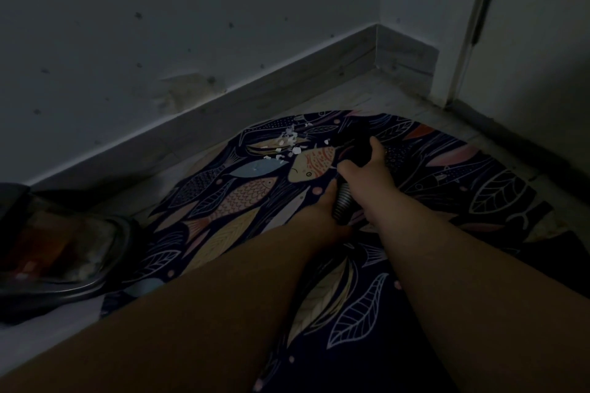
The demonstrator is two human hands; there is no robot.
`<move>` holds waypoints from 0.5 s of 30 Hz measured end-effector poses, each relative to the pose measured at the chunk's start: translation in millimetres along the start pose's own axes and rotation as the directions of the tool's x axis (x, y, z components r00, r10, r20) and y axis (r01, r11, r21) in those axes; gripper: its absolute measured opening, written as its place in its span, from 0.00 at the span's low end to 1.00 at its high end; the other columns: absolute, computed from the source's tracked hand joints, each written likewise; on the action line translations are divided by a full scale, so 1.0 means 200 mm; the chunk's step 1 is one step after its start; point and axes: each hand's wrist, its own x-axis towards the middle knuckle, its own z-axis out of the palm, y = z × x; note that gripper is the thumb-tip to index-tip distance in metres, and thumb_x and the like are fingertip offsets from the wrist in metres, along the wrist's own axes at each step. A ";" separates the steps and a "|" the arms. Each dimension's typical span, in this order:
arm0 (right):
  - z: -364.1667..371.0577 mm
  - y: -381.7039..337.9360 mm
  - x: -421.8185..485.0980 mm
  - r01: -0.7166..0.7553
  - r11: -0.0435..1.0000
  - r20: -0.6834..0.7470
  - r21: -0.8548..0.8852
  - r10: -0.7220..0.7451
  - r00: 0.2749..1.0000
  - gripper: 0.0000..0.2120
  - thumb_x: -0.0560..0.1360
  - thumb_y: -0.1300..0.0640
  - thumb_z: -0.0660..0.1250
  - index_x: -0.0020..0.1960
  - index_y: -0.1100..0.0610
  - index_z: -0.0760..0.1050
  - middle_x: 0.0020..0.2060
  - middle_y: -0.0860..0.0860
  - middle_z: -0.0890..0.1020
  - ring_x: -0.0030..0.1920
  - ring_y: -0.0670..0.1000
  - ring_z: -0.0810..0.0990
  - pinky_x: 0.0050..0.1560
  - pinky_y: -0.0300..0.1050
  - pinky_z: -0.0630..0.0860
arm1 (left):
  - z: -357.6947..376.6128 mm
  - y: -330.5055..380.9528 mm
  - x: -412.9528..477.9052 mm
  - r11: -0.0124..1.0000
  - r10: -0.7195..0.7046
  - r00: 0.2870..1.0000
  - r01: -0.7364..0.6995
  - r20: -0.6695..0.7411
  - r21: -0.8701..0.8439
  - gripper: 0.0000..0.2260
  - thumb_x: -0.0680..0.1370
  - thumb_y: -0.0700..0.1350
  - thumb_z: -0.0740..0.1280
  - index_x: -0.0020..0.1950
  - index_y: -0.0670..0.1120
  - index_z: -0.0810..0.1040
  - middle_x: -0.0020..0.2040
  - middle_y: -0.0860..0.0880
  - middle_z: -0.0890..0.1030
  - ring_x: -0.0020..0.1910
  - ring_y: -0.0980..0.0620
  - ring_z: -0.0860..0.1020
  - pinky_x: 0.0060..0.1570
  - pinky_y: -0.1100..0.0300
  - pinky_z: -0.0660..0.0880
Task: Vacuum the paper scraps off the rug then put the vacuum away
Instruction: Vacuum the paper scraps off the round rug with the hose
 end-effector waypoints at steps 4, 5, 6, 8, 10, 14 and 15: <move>0.02 -0.02 0.05 -0.042 0.999 -0.013 -0.009 0.042 0.999 0.37 0.80 0.53 0.63 0.79 0.41 0.44 0.72 0.54 0.66 0.51 0.53 0.70 0.30 0.41 0.66 | -0.03 0.00 0.03 0.999 0.010 1.000 -0.010 0.008 0.052 0.40 0.78 0.50 0.64 0.76 0.54 0.35 0.73 0.39 0.64 0.64 0.42 0.73 0.61 0.57 0.70; 0.02 -0.02 0.07 -0.043 0.999 -0.010 -0.017 0.043 0.999 0.37 0.79 0.53 0.64 0.79 0.41 0.44 0.72 0.54 0.67 0.51 0.53 0.70 0.30 0.41 0.66 | -0.04 0.00 0.04 0.998 0.007 1.000 -0.008 0.009 0.058 0.40 0.78 0.50 0.64 0.76 0.54 0.35 0.74 0.39 0.62 0.64 0.42 0.72 0.62 0.57 0.69; 0.02 -0.01 0.08 -0.042 0.999 -0.008 -0.026 0.042 0.999 0.37 0.79 0.52 0.64 0.79 0.41 0.44 0.72 0.55 0.67 0.52 0.53 0.70 0.30 0.41 0.66 | -0.04 0.00 0.04 0.998 0.009 1.000 -0.009 0.005 0.063 0.40 0.78 0.50 0.64 0.76 0.54 0.35 0.74 0.39 0.61 0.65 0.42 0.72 0.62 0.57 0.69; 0.03 0.00 0.08 -0.042 0.998 -0.001 -0.041 0.042 0.999 0.37 0.79 0.52 0.64 0.78 0.40 0.45 0.72 0.54 0.67 0.52 0.53 0.70 0.30 0.41 0.66 | -0.03 -0.02 0.05 0.998 0.012 1.000 -0.012 0.000 0.061 0.41 0.78 0.50 0.64 0.76 0.54 0.35 0.74 0.40 0.62 0.65 0.43 0.72 0.62 0.57 0.69; 0.03 0.01 0.08 -0.041 0.998 0.017 -0.041 0.042 0.999 0.38 0.78 0.51 0.65 0.78 0.40 0.45 0.72 0.54 0.67 0.53 0.53 0.70 0.31 0.41 0.67 | -0.02 -0.03 0.06 0.999 0.003 1.000 -0.003 -0.004 0.041 0.41 0.78 0.49 0.65 0.76 0.55 0.34 0.73 0.40 0.65 0.63 0.42 0.73 0.61 0.56 0.70; 0.03 0.01 0.07 -0.047 0.999 0.049 0.004 0.047 0.998 0.37 0.78 0.51 0.66 0.78 0.39 0.47 0.68 0.52 0.68 0.53 0.52 0.71 0.36 0.42 0.69 | 0.00 -0.04 0.06 1.000 -0.014 1.000 0.013 -0.011 -0.023 0.43 0.76 0.48 0.66 0.76 0.56 0.35 0.70 0.41 0.69 0.60 0.43 0.76 0.57 0.58 0.72; 0.02 0.01 0.07 -0.056 0.998 0.057 0.027 0.054 0.997 0.37 0.78 0.51 0.66 0.78 0.39 0.47 0.65 0.51 0.69 0.51 0.51 0.72 0.37 0.43 0.70 | 0.00 -0.04 0.05 0.999 -0.014 1.000 0.013 -0.008 -0.050 0.44 0.76 0.47 0.67 0.76 0.57 0.35 0.71 0.41 0.69 0.60 0.43 0.76 0.57 0.58 0.72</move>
